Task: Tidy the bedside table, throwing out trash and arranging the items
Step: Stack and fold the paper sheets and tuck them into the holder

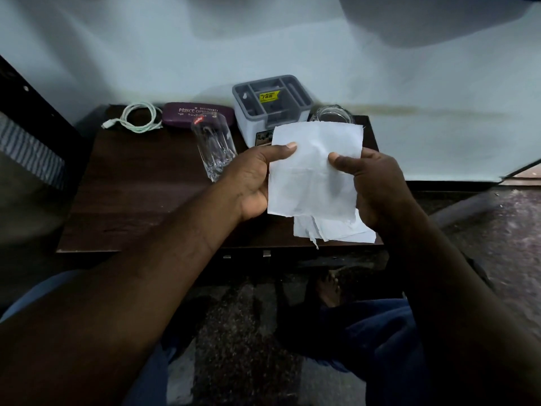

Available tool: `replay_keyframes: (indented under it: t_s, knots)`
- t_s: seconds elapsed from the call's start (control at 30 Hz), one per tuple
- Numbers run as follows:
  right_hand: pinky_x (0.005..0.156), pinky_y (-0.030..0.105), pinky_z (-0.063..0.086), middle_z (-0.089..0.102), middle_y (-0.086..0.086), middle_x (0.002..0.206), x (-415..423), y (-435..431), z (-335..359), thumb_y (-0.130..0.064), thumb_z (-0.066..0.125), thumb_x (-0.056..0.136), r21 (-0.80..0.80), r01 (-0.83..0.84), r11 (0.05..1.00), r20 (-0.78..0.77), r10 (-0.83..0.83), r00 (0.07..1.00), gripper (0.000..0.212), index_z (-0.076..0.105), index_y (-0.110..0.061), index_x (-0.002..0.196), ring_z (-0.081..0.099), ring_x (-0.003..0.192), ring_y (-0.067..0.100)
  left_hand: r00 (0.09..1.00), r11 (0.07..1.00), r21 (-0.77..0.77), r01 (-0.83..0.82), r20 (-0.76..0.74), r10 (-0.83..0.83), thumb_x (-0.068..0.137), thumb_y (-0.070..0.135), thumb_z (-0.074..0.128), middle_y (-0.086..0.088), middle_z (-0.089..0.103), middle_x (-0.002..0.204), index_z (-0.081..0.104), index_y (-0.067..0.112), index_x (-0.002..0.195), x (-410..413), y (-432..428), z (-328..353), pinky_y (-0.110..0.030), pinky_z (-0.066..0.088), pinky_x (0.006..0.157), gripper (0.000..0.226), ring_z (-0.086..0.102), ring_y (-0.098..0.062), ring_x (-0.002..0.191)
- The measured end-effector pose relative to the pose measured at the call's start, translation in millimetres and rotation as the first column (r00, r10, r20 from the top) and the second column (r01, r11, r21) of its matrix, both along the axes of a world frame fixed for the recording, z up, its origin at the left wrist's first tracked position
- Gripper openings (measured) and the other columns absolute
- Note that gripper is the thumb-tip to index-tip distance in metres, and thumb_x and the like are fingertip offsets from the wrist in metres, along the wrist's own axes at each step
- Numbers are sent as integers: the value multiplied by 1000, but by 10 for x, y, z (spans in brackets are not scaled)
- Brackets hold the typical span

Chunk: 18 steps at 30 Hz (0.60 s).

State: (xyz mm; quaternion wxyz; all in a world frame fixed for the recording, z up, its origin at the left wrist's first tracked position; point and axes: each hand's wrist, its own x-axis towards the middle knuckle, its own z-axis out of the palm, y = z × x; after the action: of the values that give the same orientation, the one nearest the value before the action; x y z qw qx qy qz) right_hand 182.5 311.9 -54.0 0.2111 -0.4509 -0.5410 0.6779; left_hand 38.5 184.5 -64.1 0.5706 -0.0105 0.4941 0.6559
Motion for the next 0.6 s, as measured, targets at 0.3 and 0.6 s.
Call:
replay_keyframes:
  t_s: [0.3,0.6]
  knots:
    - [73,40,61,82,5,98,31,74,-48,-16,84,86,98,7,995,60,-13,998,13,77,-13,97,78,87,26,997,999,-53,7,-82,-12,87,3,74,-14,78,115,74,10,116,51,27,-3,-51,63,79,30,75,-36,107]
    - [63,33,60,81,2,90,165,118,31,-22,76,94,247,-13,969,130,-19,991,9,72,-15,97,77,70,20,868,951,-51,-305,-425,256,86,6,77,6,80,85,74,17,95,-97,157,-84,-29,61,65,15,77,-13,75]
